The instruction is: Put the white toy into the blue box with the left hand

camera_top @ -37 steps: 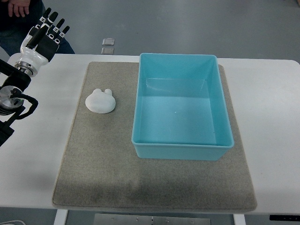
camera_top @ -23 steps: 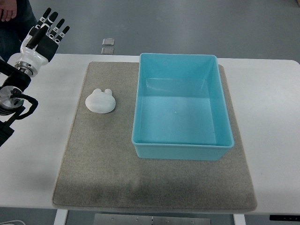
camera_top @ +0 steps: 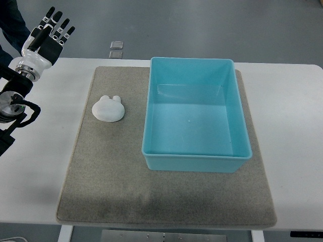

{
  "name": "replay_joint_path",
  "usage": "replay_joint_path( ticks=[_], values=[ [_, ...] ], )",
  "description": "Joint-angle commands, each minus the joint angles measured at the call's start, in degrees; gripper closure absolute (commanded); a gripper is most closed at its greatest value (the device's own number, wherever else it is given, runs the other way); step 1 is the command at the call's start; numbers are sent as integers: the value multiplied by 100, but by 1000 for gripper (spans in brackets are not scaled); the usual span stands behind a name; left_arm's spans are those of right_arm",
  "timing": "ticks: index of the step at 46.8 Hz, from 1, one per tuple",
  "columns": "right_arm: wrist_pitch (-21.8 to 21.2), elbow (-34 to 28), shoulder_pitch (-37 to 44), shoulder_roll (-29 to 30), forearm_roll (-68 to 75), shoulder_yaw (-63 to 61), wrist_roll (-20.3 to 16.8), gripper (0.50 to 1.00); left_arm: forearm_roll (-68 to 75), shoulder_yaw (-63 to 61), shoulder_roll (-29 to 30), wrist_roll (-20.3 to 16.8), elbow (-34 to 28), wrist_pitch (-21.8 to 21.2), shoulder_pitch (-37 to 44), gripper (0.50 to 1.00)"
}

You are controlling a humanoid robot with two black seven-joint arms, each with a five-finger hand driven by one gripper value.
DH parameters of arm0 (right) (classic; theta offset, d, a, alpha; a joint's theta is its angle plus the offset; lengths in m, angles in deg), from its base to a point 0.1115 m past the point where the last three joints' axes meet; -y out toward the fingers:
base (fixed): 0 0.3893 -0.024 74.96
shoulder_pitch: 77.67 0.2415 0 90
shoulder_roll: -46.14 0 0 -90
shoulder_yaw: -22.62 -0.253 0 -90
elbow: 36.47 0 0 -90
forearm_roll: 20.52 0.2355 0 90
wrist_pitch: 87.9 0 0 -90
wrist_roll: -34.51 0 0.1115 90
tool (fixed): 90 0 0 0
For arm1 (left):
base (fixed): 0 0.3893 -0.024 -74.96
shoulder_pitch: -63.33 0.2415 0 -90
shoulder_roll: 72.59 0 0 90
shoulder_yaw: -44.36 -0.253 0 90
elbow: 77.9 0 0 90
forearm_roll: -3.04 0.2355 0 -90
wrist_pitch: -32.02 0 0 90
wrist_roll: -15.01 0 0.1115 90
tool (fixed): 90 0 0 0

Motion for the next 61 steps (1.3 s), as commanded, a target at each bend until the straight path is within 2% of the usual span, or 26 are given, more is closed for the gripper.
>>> replay_joint_path(
  ticks=[1,20,31,51,61],
  values=[
    [0,0,-3,0,-5,0,2,564,6,-10,0,4,0,12,-27,504],
    [0,0,-3,0,4,0,2,564,15,-396,114,4,18,47,-150,506],
    [0,0,-3,0,4,0,2,564,199,-1134,650,-5,97,56,-396,506],
    [0,0,-3,0,4,0,2,564,2089,-1469,818,4,414,64,-528,506],
    [0,0,-3,0,4,0,2,564,2511,-1460,958,30,422,565,-625,504]
  ],
)
